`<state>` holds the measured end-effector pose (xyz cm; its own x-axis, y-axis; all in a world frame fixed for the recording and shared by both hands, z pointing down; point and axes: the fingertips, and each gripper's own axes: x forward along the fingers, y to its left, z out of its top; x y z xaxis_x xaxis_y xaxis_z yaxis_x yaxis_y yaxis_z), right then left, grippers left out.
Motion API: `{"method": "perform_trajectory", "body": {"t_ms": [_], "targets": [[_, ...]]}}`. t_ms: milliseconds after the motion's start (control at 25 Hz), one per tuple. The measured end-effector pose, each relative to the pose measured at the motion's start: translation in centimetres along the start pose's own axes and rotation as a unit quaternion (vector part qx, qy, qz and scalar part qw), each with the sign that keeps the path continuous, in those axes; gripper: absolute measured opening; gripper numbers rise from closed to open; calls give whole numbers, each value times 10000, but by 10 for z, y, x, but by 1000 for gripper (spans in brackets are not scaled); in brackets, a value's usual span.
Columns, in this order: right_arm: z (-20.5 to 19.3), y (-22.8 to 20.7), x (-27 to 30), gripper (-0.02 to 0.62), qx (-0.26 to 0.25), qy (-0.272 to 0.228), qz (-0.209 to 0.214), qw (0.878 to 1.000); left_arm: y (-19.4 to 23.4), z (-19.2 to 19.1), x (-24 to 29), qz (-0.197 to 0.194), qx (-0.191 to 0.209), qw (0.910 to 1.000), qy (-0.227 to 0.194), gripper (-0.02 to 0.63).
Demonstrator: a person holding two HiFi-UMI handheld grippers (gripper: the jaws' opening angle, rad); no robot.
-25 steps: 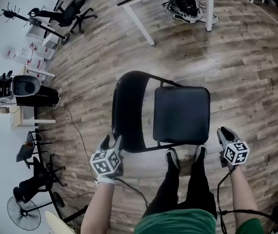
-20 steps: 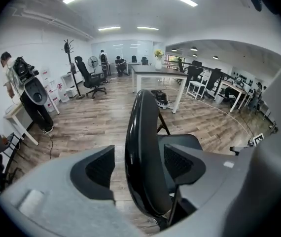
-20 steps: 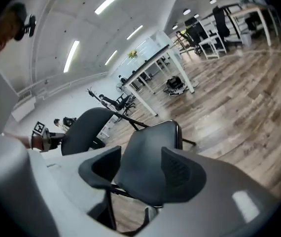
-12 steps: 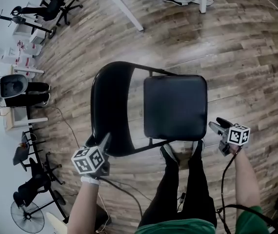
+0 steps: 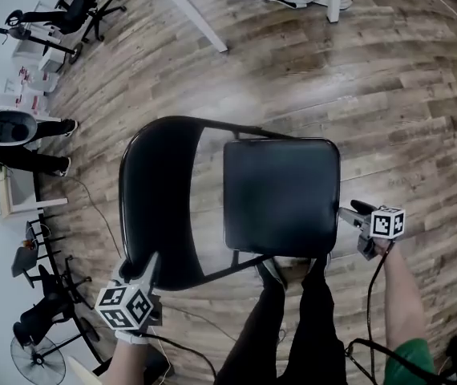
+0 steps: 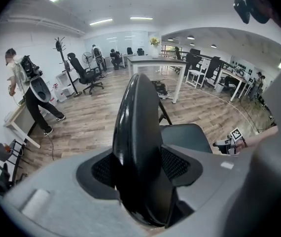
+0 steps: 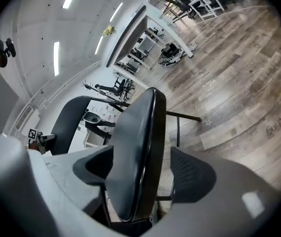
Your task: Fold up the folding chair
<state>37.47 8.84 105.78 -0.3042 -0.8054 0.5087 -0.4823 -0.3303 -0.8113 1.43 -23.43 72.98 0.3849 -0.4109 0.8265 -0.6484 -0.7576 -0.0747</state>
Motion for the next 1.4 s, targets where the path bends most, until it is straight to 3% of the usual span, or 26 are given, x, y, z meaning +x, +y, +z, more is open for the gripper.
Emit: {"method": "perform_trajectory", "body": {"t_ms": [200,360,480,600,720,840,960,1120,1400], "targets": [[-11,-18,44,396,539,39,568,9969,6,-1,0,87,16,9998,-149,267],[-17,-17,71,418,1223,138,1112,9861,7,-1,0,119,-4,9996,-274,268],[-10,3,88,419,1316,208,1873,9732,6,0,3,100,-21,9994,-319,268],[-8,12,99,417,1408,307,2083,9674,6,0,5,125,-52,9993,-363,268],[-9,9,101,314,1614,254,1862,9688,7,-1,5,142,-66,9992,-373,267],[-15,-20,94,311,1311,385,891,9866,5,1,6,95,-52,9990,-424,264],[-12,6,97,311,1471,283,1312,9800,9,3,2,51,-14,9985,-546,258],[-10,10,94,308,1183,520,447,9906,21,13,-10,35,-141,9973,-724,244],[11,97,106,295,851,522,191,9948,43,38,-41,179,-58,9967,-787,236]]}}
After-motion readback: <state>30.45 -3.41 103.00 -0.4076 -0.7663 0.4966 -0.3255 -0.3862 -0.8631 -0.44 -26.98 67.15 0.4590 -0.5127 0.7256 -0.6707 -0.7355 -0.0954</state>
